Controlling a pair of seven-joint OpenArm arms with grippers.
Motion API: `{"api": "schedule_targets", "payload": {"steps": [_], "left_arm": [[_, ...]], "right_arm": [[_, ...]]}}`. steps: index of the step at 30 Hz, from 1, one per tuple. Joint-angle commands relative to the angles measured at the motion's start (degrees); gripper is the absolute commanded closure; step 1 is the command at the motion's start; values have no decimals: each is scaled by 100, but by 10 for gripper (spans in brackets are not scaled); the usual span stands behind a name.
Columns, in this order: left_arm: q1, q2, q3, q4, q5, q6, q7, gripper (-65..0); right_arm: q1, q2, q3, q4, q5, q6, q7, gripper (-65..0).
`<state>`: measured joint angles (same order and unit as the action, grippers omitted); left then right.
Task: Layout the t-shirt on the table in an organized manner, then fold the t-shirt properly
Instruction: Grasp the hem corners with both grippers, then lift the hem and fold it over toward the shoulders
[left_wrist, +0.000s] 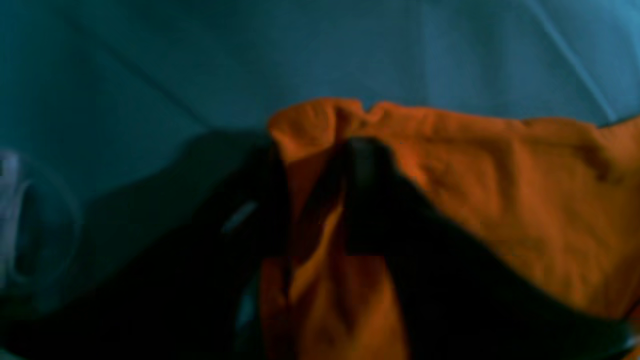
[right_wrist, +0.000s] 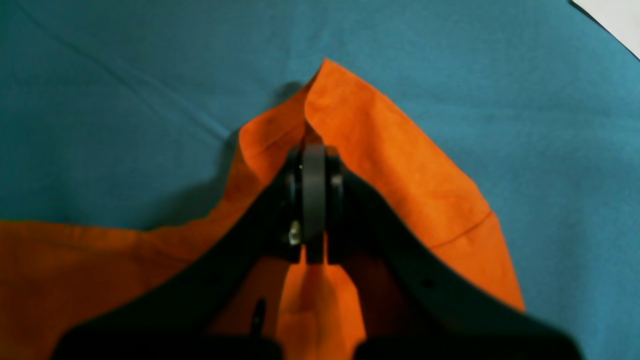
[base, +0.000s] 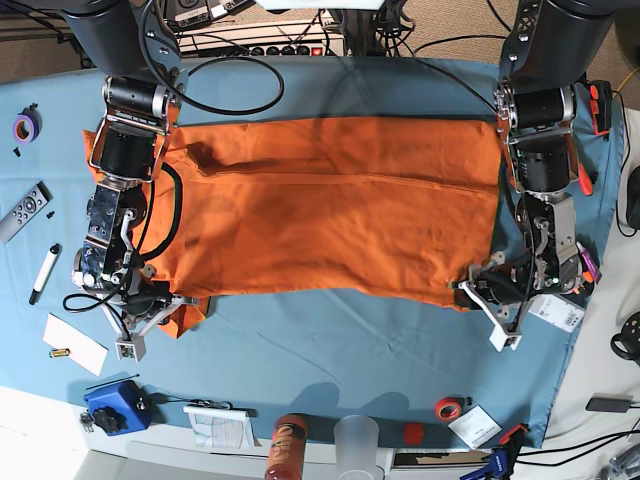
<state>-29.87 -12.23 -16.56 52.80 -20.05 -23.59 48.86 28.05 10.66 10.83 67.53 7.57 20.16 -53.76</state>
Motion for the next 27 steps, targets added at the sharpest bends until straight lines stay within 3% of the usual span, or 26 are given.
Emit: {"api": "schedule_targets", "payload": {"steps": [1,2,6,10,18,24,27], "left_arm": [[-157,-50,-7,68,-52,-2,-33,-43],[-157,-50,-7,68,-57,-2,-20,0],[-168,-50,-7,83,-588,-4,308,0],[-188,-70,-11,216,-1250,-4,1174,0],[-188,-581,-11,470,-2605,-11,2212,0],[-120,-809,-13,673,-2758,-72,2400,0],[-122,-809,-11,811,-2992,-221,2640,0]], "right_arm": [[197,79,4,109,55,-2,146,0],[197,79,7,109,57,-2,195,0],[199,83,17,111,81,-4,503,0],[195,190,24,111,533,2,505,0],[192,264,901,111,1340,846,164,0],[177,267,1613,118,1906,1443,-284,0],[15,267,1698,339,2118,1491,-439,0]]}}
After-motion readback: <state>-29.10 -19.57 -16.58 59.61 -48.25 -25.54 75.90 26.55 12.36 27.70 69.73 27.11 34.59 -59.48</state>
